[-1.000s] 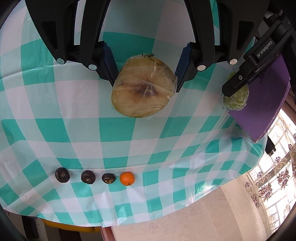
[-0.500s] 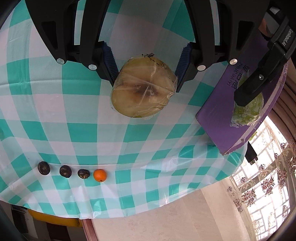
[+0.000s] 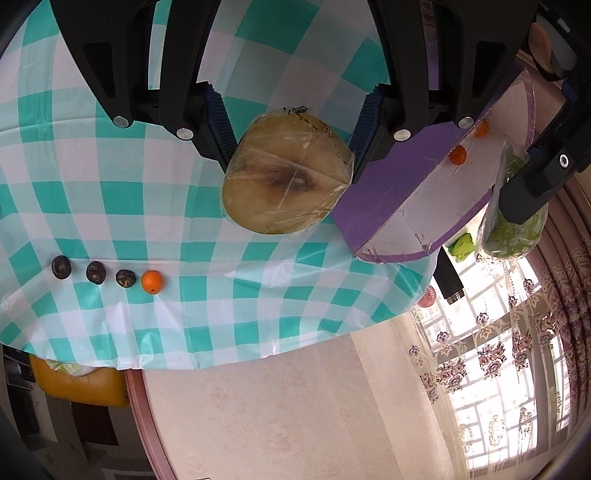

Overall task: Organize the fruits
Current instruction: 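Carry the held pear half and cabbage up over the purple box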

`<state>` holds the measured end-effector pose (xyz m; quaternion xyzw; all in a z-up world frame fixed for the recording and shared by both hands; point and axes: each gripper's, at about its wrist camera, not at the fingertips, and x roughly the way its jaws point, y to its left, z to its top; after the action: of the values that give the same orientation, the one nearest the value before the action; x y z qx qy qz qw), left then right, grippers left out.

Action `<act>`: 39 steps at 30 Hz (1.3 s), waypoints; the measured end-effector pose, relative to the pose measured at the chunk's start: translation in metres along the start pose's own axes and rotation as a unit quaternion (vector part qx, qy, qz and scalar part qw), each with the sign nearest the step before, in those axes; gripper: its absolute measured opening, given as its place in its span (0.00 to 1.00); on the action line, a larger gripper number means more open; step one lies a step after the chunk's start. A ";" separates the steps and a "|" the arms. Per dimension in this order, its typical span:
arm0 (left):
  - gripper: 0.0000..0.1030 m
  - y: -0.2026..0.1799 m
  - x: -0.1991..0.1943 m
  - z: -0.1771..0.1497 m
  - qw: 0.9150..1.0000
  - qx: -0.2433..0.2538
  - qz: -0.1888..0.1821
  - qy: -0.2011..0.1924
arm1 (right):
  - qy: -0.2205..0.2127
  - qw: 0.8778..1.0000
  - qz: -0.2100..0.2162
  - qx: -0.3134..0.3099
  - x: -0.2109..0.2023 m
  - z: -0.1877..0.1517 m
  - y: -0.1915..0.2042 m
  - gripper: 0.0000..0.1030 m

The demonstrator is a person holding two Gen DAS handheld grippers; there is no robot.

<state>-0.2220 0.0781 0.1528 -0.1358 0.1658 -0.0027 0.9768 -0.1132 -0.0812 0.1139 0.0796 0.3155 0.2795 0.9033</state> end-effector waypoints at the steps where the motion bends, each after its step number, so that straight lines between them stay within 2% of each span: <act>1: 0.62 0.006 -0.004 0.004 1.000 -0.003 0.009 -0.005 | -0.001 1.000 0.005 -0.006 -0.001 0.002 0.005 0.56; 7: 0.62 0.044 -0.030 0.019 0.997 -0.003 0.080 -0.021 | -0.002 0.998 0.033 -0.044 0.001 0.006 0.044 0.56; 16: 0.62 0.106 -0.050 0.025 0.983 -0.002 0.184 0.002 | 0.016 0.992 0.066 -0.107 0.018 0.002 0.099 0.56; 22: 0.62 0.140 -0.043 0.017 0.972 -0.006 0.229 0.046 | 0.043 0.984 0.080 -0.152 0.040 0.002 0.136 0.56; 26: 0.62 0.154 -0.034 0.009 0.966 -0.003 0.244 0.082 | 0.068 0.977 0.085 -0.186 0.060 0.000 0.162 0.56; 34: 0.62 0.166 -0.016 -0.007 0.951 0.035 0.271 0.146 | 0.159 0.957 0.047 -0.236 0.112 -0.002 0.188 0.56; 39: 0.62 0.173 -0.004 -0.019 0.941 0.048 0.273 0.193 | 0.202 0.930 -0.025 -0.306 0.136 -0.008 0.200 0.56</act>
<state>-0.2389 0.2402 0.0910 -0.0356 0.3820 0.2299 0.8944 -0.1209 0.1605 0.1000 -0.2662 0.3922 0.3503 0.8078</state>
